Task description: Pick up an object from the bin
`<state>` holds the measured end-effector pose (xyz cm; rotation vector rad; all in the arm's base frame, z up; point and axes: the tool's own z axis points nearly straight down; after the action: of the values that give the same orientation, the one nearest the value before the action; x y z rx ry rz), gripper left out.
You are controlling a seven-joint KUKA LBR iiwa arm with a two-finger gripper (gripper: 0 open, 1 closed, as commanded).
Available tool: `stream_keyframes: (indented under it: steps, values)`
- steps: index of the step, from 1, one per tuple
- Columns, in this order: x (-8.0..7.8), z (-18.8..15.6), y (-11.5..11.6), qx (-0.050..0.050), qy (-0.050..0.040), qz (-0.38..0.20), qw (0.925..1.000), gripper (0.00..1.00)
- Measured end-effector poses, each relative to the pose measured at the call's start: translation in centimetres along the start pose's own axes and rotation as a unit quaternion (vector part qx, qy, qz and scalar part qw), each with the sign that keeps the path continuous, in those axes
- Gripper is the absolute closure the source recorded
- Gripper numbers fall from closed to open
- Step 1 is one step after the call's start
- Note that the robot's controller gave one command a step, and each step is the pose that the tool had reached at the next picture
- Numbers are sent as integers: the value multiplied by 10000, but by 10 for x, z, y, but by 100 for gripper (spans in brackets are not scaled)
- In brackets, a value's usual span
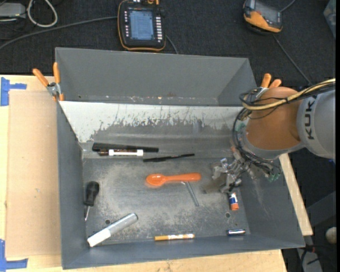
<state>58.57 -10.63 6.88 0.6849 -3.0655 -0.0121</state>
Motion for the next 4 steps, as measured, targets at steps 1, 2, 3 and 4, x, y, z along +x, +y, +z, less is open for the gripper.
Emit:
stream_keyframes:
  steps: [1,2,3,4]
  values:
    - [0,0,0,0,0,-2,10000,100]
    - [1,-8,1,-6,10,-6,10000,100]
    - [0,-18,1,0,-6,-8,10000,100]
    - [0,-18,1,-5,-4,-10,10000,100]
